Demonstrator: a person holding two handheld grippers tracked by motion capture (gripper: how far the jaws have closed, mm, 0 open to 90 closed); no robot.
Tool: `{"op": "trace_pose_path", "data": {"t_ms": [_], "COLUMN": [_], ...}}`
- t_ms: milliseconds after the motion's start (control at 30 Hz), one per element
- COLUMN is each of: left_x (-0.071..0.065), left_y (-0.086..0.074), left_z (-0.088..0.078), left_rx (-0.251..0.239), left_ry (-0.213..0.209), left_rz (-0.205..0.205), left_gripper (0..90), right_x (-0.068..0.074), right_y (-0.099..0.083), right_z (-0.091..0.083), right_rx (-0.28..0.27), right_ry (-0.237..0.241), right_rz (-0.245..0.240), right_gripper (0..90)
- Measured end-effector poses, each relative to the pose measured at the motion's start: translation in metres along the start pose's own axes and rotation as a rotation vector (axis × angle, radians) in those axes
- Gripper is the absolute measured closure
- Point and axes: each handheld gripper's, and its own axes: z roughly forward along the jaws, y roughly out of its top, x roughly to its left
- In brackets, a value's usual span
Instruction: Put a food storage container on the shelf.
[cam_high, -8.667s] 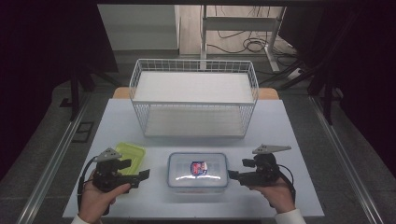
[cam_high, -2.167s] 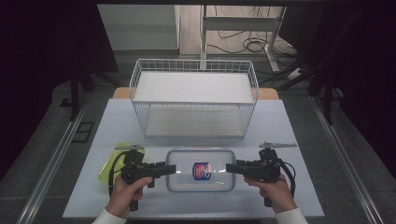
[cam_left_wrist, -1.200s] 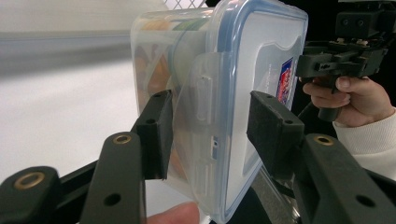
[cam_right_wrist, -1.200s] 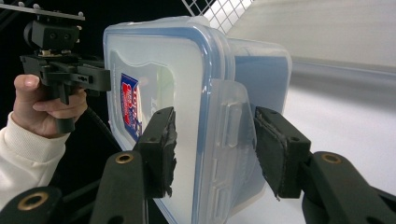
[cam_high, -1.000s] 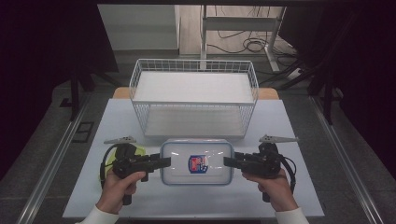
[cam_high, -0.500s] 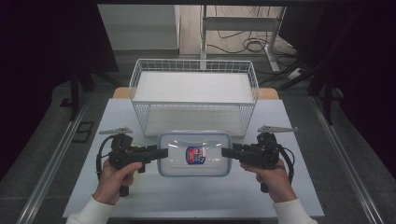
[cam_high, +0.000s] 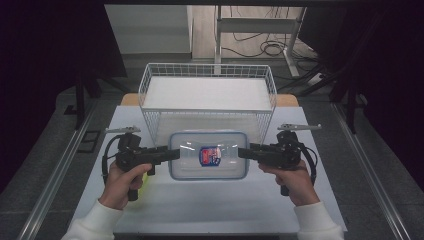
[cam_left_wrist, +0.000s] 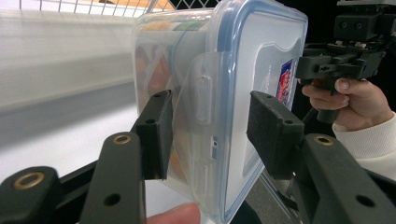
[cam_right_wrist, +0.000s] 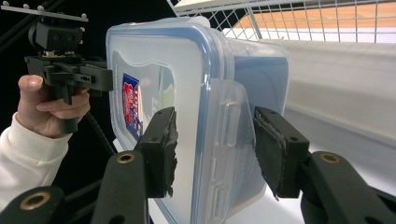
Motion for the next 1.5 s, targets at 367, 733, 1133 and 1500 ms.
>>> {"op": "trace_pose_path", "data": {"t_ms": [367,733,1133,1500], "left_x": [-0.006,-0.009,-0.011,-0.007], "left_y": [0.021,0.043,0.070,0.086], "left_z": [-0.004,-0.009,-0.015,-0.015], "left_rx": [-0.017,-0.040,-0.071,-0.079], "left_ry": [0.002,-0.006,-0.009,-0.008], "left_rz": [0.040,0.065,0.092,0.100], "left_gripper": [52.2,52.2,52.2,52.2], "right_x": [0.004,0.010,0.015,0.012], "right_y": [0.019,0.044,0.071,0.090], "right_z": [-0.005,-0.009,-0.011,-0.008], "right_rx": [-0.023,-0.045,-0.061,-0.057], "right_ry": [-0.006,-0.018,-0.023,-0.030], "right_rz": [-0.026,-0.059,-0.093,-0.110], "right_gripper": [50.8,50.9,50.9,50.9]}}
